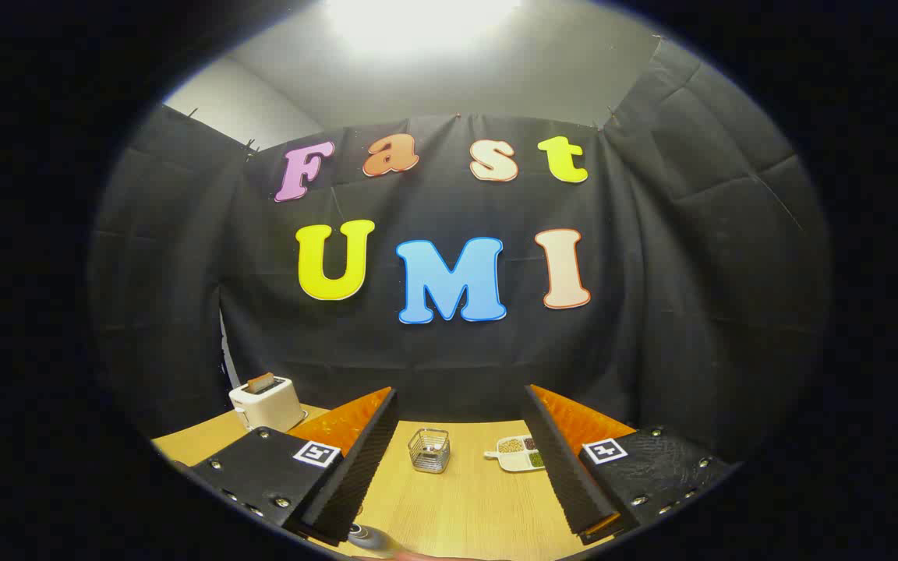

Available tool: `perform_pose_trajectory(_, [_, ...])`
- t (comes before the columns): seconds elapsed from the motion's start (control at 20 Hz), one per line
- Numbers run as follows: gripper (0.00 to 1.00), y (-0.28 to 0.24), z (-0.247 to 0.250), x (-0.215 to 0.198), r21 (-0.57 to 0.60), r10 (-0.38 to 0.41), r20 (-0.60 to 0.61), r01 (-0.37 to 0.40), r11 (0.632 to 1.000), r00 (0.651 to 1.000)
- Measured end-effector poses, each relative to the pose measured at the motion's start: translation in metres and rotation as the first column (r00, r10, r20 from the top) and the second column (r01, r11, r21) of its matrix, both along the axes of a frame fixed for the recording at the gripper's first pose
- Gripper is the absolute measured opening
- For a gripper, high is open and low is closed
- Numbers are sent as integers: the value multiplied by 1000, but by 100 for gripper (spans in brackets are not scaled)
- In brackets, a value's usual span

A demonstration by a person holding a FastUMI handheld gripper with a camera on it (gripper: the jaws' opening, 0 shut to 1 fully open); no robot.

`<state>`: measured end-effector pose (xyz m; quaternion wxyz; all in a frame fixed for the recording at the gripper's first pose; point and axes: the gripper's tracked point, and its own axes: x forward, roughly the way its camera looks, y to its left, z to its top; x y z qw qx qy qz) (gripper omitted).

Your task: Take the bottle from table, then pour the juice into the cup, finally place the bottle on the coaster

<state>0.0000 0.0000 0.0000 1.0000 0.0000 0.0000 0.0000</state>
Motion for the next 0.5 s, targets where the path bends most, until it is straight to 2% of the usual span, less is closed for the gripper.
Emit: perform_pose_trajectory(0.5, [98,26,2,3,-1,42,-2,-42,999,999])
